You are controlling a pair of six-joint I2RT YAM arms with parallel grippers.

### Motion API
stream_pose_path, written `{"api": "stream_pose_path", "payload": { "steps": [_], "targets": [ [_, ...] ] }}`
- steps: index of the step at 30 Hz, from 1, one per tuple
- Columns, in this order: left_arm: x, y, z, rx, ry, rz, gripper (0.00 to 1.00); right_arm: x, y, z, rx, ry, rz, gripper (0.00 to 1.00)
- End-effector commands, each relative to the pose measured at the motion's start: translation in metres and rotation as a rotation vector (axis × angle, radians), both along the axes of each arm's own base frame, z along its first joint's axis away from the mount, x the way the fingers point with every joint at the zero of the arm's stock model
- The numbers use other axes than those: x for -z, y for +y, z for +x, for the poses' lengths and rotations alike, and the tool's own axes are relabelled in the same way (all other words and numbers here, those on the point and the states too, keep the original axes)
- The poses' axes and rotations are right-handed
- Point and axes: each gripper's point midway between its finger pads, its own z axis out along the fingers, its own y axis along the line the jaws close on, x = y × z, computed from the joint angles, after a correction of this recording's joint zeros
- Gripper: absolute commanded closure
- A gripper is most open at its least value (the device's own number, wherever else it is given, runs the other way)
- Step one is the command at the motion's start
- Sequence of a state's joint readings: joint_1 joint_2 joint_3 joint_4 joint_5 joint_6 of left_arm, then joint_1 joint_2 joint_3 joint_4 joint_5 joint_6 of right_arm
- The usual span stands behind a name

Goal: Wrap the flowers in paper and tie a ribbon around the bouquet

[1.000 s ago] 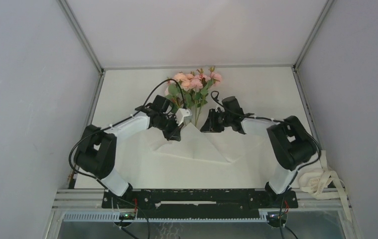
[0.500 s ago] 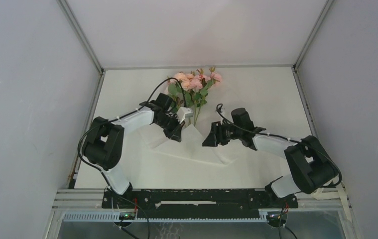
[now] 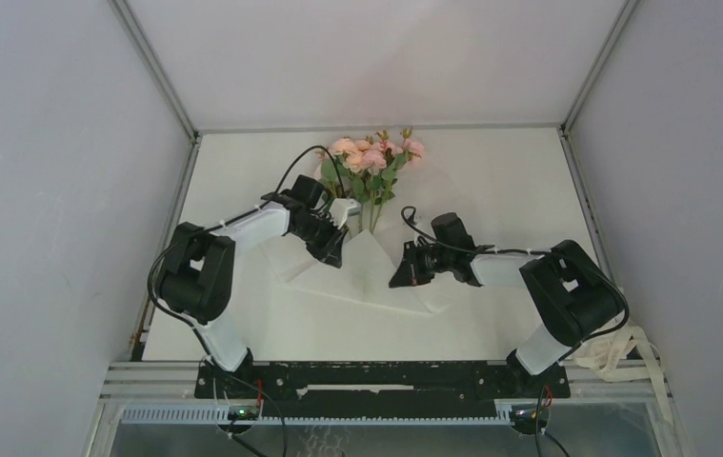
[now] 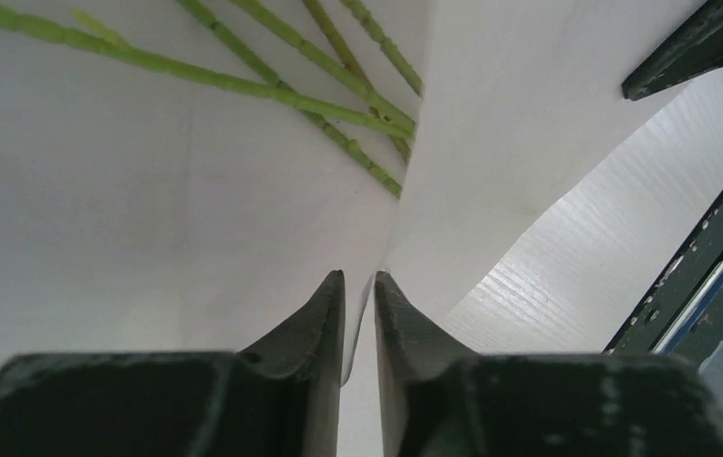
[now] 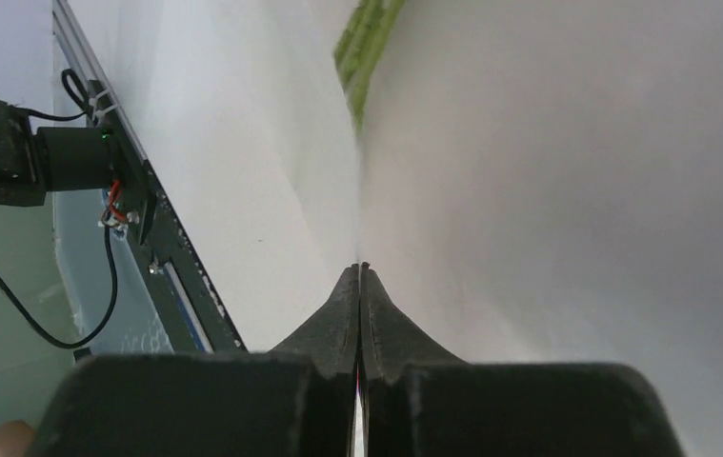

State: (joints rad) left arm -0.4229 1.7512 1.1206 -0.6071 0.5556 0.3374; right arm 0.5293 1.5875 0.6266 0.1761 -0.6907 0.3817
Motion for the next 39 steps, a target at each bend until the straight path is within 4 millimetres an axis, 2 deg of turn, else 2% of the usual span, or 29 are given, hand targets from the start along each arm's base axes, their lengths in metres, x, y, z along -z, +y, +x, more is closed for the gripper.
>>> {"api": "stream_pose_path", "payload": {
  "steps": [1, 4, 8, 12, 15, 19, 24, 27, 29, 32, 35, 36, 39],
  "targets": [
    [-0.005, 0.009, 0.013, -0.081, -0.036, 0.036, 0.65, 0.005, 0.003, 0.014, 0.020, 0.009, -0.008, 1.00],
    [-0.016, 0.022, 0.016, -0.111, -0.098, 0.084, 0.46, 0.011, -0.003, 0.021, 0.050, 0.024, -0.048, 1.00],
    [-0.043, 0.041, 0.015, -0.127, -0.246, 0.155, 0.39, 0.011, -0.009, 0.034, 0.113, 0.045, -0.064, 1.00],
    [-0.058, 0.044, -0.005, -0.065, -0.330, 0.196, 0.40, 0.014, -0.009, 0.043, 0.124, 0.054, -0.090, 1.00],
    [-0.048, 0.032, -0.026, 0.033, -0.310, 0.167, 0.51, 0.016, -0.008, 0.048, 0.124, 0.066, -0.103, 1.00],
    [-0.021, 0.020, -0.024, 0.051, -0.218, 0.165, 0.69, 0.021, -0.013, 0.055, 0.138, 0.090, -0.154, 1.00],
    [0.008, 0.012, -0.023, 0.027, -0.094, 0.190, 0.71, 0.022, -0.021, 0.058, 0.163, 0.098, -0.190, 1.00],
    [0.024, 0.016, -0.025, 0.003, -0.042, 0.232, 0.72, 0.019, -0.024, 0.056, 0.177, 0.097, -0.210, 0.91],
    [0.032, 0.020, -0.029, -0.005, -0.014, 0.256, 0.73, 0.011, -0.029, 0.056, 0.202, 0.079, -0.233, 0.83],
    [0.036, 0.023, -0.033, -0.010, 0.006, 0.266, 0.73, -0.014, -0.048, 0.062, 0.317, -0.033, -0.343, 0.75],
    [0.037, 0.024, -0.036, -0.010, 0.013, 0.269, 0.73, -0.034, -0.058, 0.055, 0.406, -0.136, -0.449, 0.67],
    [0.037, 0.024, -0.037, -0.011, 0.014, 0.269, 0.73, -0.037, -0.055, 0.049, 0.414, -0.150, -0.457, 0.67],
    [0.036, 0.024, -0.035, -0.010, 0.009, 0.266, 0.73, -0.042, -0.016, 0.026, 0.335, -0.157, -0.344, 0.67]
  ]
}}
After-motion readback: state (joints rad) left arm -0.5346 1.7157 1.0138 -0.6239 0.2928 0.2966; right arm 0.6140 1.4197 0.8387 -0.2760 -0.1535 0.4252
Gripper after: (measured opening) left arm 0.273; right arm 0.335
